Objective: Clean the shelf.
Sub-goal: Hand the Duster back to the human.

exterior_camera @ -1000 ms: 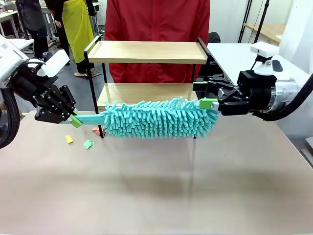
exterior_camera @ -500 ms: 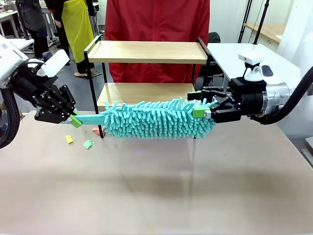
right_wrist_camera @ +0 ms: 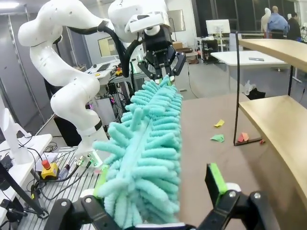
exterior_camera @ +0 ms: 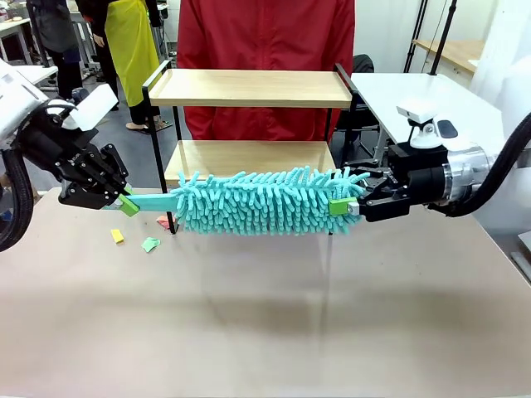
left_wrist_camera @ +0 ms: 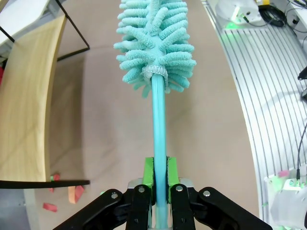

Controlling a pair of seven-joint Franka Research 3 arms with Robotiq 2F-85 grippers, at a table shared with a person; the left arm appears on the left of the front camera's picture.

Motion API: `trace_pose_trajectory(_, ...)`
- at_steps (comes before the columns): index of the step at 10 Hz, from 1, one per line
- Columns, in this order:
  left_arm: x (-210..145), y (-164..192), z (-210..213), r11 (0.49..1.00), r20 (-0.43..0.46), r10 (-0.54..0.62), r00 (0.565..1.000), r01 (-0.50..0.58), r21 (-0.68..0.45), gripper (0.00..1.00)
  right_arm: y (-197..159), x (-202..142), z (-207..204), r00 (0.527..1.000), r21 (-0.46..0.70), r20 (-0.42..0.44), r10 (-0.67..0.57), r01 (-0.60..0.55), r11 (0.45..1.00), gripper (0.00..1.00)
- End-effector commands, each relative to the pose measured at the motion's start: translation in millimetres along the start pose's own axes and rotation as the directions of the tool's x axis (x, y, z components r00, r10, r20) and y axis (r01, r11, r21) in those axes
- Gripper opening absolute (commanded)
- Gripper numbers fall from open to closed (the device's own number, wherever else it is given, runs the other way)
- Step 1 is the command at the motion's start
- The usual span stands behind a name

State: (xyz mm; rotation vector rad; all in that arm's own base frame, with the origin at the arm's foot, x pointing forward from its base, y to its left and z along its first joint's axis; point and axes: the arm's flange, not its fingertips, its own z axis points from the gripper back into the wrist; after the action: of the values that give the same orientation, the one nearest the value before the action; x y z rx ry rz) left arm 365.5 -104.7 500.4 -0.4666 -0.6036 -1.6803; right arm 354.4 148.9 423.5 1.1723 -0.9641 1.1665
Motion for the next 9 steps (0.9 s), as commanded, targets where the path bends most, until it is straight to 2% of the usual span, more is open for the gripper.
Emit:
trace_pose_trajectory(1,1,-1,1,1.0,0.016,-0.007,1.0,0.007,0.002,0.13,41,-25,-3,1.0,-0.003,-0.012,-0.027,0.027,1.0,1.0)
trace_pose_trajectory(9,1,-1,1,1.0,0.016,-0.007,1.0,0.007,0.002,0.13,36,-27,-15,0.998,0.005,0.054,-0.01,0.01,1.0,1.0)
